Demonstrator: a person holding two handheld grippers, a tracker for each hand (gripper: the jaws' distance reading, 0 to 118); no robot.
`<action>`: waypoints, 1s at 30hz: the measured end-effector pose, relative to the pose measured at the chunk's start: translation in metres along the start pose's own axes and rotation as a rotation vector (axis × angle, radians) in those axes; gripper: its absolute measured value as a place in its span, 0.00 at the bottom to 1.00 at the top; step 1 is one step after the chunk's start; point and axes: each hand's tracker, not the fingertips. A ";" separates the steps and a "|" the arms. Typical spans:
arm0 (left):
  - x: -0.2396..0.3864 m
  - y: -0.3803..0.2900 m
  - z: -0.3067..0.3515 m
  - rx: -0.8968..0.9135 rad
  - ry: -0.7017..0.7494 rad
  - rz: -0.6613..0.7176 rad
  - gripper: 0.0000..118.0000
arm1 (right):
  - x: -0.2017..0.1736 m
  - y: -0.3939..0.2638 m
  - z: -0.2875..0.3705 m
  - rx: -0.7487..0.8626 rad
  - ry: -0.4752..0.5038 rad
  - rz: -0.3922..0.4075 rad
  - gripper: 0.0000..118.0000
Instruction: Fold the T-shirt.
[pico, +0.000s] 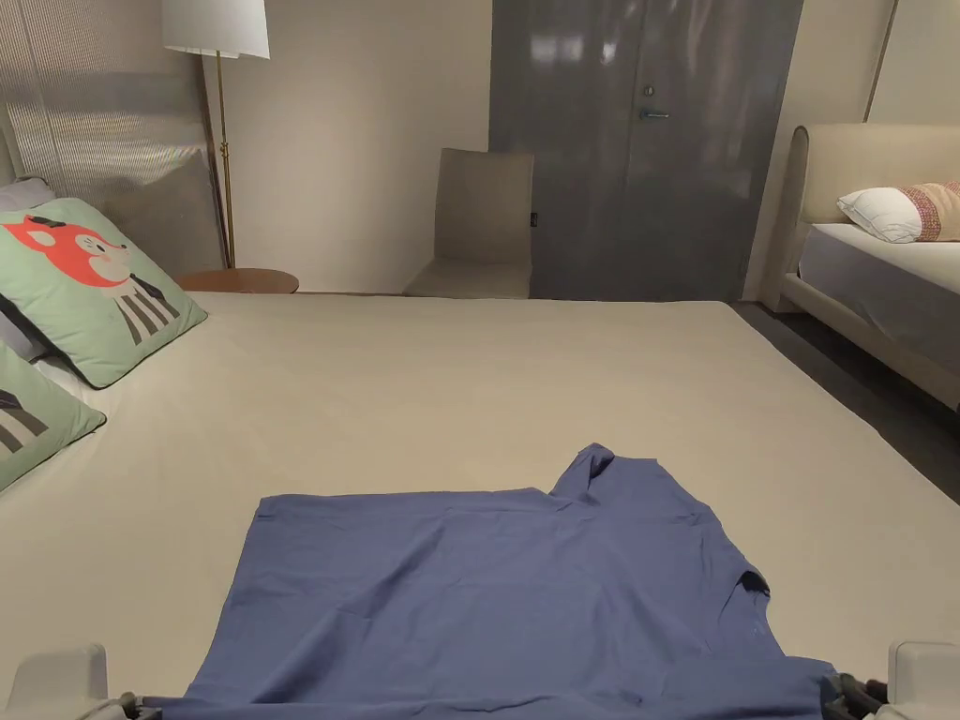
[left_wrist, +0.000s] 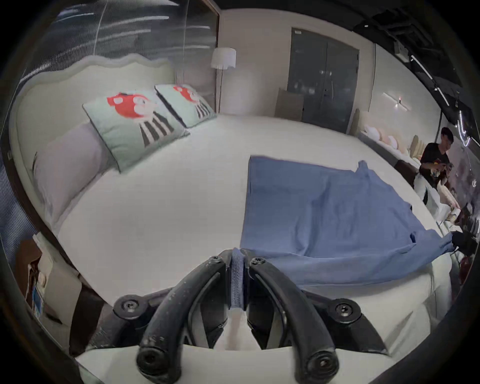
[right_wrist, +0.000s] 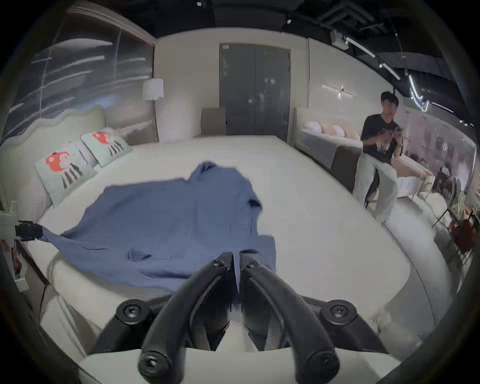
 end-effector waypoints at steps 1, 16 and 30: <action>0.000 -0.005 -0.002 -0.017 0.000 -0.002 0.03 | -0.001 -0.006 -0.004 -0.023 -0.008 0.013 0.05; -0.013 -0.036 -0.040 -0.208 -0.007 -0.083 0.03 | 0.013 -0.034 -0.035 -0.219 -0.050 0.012 0.05; -0.012 -0.006 0.030 0.206 0.007 -0.017 0.92 | 0.012 0.005 0.025 0.233 -0.166 0.012 0.95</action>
